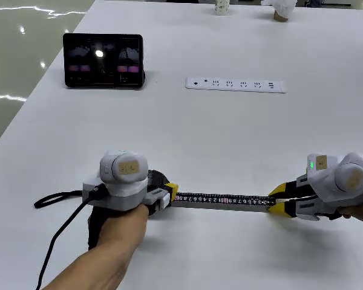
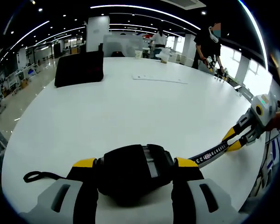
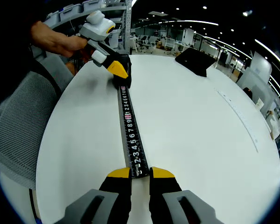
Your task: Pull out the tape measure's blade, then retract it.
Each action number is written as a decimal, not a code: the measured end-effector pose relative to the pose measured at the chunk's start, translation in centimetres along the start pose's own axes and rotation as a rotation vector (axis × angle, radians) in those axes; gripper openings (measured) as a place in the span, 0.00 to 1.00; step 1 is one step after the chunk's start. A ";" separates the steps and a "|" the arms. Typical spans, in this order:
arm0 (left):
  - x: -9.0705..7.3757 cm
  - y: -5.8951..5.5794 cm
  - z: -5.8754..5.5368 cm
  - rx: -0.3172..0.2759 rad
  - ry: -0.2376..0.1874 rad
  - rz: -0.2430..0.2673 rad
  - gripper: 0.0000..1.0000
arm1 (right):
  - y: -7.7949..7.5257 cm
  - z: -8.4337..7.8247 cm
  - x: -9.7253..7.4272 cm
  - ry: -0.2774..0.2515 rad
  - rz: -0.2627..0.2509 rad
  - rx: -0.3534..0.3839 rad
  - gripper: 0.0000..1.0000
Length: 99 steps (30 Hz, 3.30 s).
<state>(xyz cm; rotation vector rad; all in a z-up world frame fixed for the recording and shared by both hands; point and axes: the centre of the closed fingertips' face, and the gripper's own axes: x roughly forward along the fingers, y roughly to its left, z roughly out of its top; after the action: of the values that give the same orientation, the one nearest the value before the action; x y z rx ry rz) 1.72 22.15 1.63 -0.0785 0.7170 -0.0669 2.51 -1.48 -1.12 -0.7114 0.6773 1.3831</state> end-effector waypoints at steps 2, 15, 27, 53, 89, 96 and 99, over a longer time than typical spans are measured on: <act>0.0 0.0 0.0 0.001 0.002 0.000 0.59 | 0.0 0.3 0.2 -0.004 0.003 -0.001 0.11; 0.0 0.0 0.0 -0.010 0.010 -0.008 0.59 | 0.5 2.5 2.0 -0.031 0.018 -0.004 0.11; 0.0 0.0 0.1 -0.021 0.012 -0.013 0.59 | 0.7 4.3 3.5 -0.042 0.029 -0.017 0.11; 0.0 0.1 0.2 -0.036 0.021 -0.024 0.59 | 1.5 7.8 6.4 -0.083 0.056 -0.031 0.11; 0.2 0.2 0.2 -0.068 0.033 -0.046 0.60 | 2.6 12.8 10.1 -0.123 0.101 -0.065 0.11; 0.2 0.2 0.2 -0.071 0.034 -0.048 0.60 | 2.8 13.3 10.6 -0.127 0.108 -0.071 0.11; 0.2 0.3 0.1 -0.073 0.035 -0.049 0.60 | 3.0 13.7 10.8 -0.129 0.112 -0.073 0.11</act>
<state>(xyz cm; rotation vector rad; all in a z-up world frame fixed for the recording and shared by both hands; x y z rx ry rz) 2.00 22.39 1.55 -0.1646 0.7527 -0.0892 0.48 16.07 -1.20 -0.6439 0.5741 1.5488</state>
